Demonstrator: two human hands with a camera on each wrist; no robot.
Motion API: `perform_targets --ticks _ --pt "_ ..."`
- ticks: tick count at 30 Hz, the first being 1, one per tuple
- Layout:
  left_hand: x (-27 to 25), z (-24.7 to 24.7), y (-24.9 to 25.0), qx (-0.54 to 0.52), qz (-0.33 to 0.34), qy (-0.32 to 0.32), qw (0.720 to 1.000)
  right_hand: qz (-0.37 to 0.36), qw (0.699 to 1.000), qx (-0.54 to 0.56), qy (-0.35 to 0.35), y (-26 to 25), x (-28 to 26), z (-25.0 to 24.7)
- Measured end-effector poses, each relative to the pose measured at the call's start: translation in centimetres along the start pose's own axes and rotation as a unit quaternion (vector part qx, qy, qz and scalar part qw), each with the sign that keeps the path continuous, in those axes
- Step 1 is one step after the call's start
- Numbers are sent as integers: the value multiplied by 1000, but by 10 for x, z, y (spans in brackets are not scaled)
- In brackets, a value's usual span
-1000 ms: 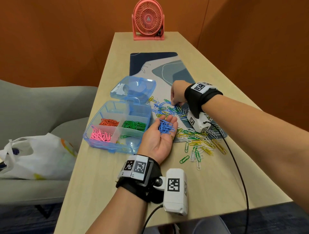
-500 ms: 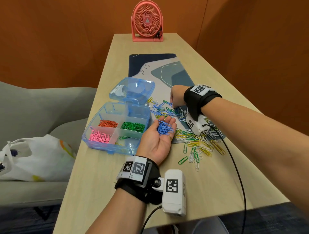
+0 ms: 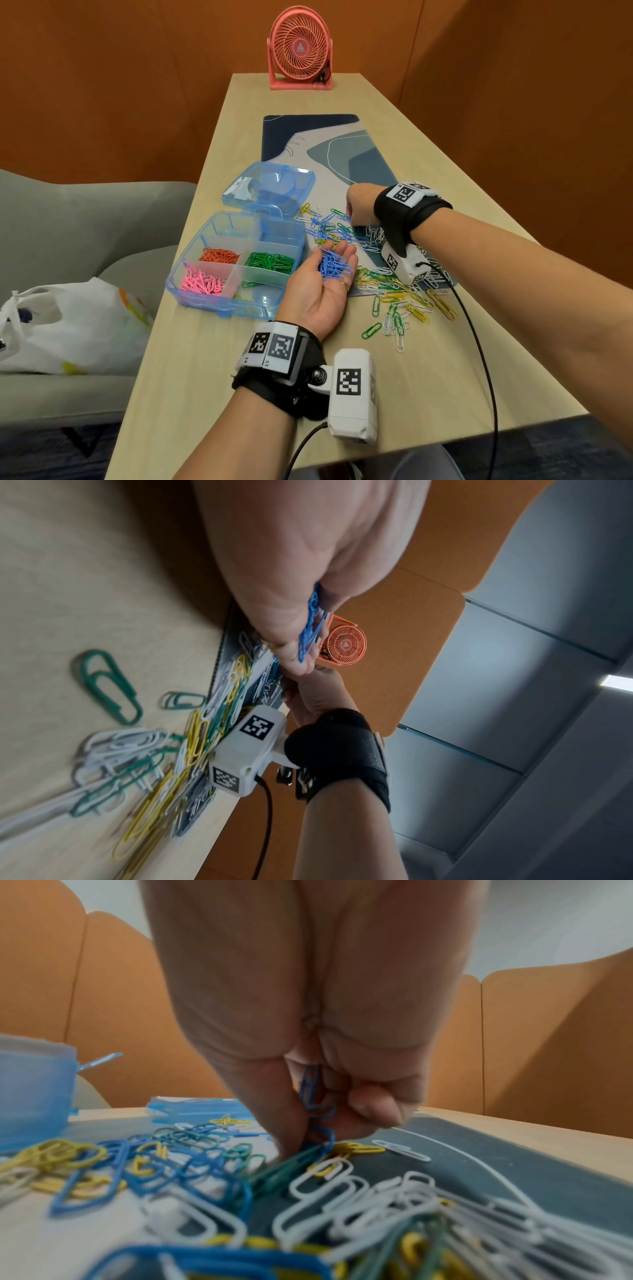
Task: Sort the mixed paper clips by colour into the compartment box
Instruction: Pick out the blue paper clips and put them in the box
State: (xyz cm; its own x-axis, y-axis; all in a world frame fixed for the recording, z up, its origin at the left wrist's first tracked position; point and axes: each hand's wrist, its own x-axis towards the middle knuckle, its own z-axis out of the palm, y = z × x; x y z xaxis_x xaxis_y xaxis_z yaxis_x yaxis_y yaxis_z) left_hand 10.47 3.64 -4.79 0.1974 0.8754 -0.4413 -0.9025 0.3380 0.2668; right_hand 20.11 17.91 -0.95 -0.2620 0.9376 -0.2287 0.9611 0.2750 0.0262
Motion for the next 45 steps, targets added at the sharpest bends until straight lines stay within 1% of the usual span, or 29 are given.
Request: perform_targets --ticks 5,9,12,14,17,20,23,25,28,30,32,36,40,45 --pt "-3 1 0 6 3 -3 1000 -1 1000 -9 -9 1 -3 1" --pt "-4 1 0 11 5 -3 1000 -2 1000 4 -5 4 -9 -1" --pt "-4 0 0 16 6 -5 1000 -12 999 48 15 9 -19 -12" --pt "-4 0 0 23 7 -4 1000 -27 993 110 18 11 -29 -21" --pt "-5 0 2 28 0 -10 1000 -63 974 219 -9 9 -52 -34" --pt "-4 -2 2 16 3 -26 1000 -119 963 238 -47 -4 -77 -40" --pt "-2 -4 2 -4 15 -40 999 -142 952 256 -93 -16 -90 -38" --pt "-2 -4 3 -2 15 -38 999 -132 952 260 -87 -18 -89 -39" --pt "-4 -3 2 9 11 -20 1000 -89 966 240 -35 -9 -78 -45" --pt "-5 -1 2 10 8 -15 1000 -54 979 196 -3 -2 -65 -42" --pt "-4 -1 2 11 5 -12 1000 -23 990 141 12 5 -53 -35" --pt "-3 -1 3 11 -4 -14 1000 10 996 92 5 10 -41 -17" --pt "-2 -2 3 8 -5 -10 1000 30 998 56 16 9 -34 -5" --pt "-4 -1 2 8 -2 -11 1000 56 996 74 -3 12 -27 -1"
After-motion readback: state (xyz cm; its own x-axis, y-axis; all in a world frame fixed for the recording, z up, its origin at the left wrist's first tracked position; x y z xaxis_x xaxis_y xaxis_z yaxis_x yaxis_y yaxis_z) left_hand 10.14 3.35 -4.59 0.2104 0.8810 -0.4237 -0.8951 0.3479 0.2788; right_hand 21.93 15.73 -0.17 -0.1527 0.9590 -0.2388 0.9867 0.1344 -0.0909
